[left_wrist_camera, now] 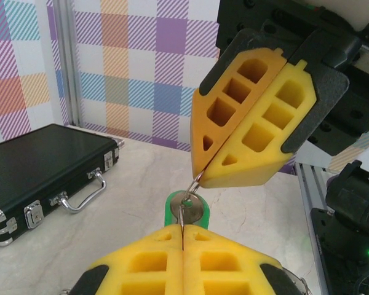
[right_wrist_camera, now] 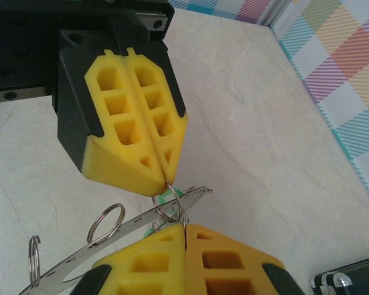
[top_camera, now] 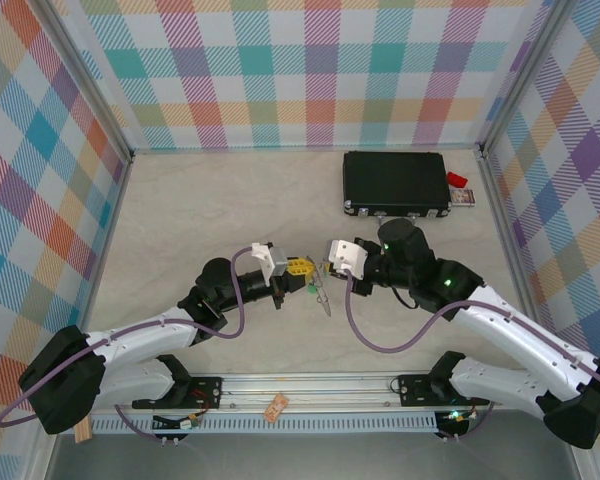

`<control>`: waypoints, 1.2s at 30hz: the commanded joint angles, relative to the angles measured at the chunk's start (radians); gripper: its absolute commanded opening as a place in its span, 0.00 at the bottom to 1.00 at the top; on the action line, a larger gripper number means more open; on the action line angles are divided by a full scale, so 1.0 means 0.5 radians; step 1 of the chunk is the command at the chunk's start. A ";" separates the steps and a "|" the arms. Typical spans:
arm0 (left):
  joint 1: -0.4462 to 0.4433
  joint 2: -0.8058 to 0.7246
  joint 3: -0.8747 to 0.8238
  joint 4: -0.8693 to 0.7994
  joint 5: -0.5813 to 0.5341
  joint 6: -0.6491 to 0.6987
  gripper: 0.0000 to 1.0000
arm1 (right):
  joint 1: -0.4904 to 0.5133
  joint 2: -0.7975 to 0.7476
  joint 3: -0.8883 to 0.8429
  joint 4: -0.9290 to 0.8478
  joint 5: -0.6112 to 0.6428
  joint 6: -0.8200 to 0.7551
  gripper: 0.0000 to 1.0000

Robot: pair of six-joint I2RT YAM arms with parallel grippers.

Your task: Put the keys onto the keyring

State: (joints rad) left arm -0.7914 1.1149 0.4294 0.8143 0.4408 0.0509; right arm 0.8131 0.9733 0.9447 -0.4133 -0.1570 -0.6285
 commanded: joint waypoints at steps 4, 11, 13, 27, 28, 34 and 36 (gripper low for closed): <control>-0.046 -0.065 -0.018 0.031 -0.079 0.177 0.00 | 0.013 -0.058 0.016 -0.062 -0.012 -0.103 0.00; -0.093 -0.085 -0.033 -0.017 -0.108 0.365 0.00 | 0.012 -0.040 0.025 -0.075 -0.001 -0.127 0.00; -0.113 -0.087 -0.053 -0.003 -0.108 0.454 0.00 | 0.011 -0.029 0.036 -0.091 -0.007 -0.141 0.00; -0.156 -0.085 -0.088 0.011 -0.176 0.600 0.00 | 0.011 -0.057 -0.039 -0.113 0.053 -0.395 0.00; -0.157 -0.080 -0.092 0.019 -0.177 0.606 0.00 | 0.011 -0.060 -0.042 -0.114 0.050 -0.405 0.00; -0.166 -0.070 -0.110 0.056 -0.167 0.646 0.00 | 0.015 -0.053 -0.049 -0.135 0.035 -0.430 0.00; -0.172 -0.069 -0.110 0.053 -0.166 0.644 0.00 | 0.017 -0.047 -0.046 -0.140 0.029 -0.433 0.00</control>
State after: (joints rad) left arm -0.8612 1.0927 0.3801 0.7853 0.3534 0.3458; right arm 0.8131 0.9585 0.9291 -0.4736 -0.1303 -0.8181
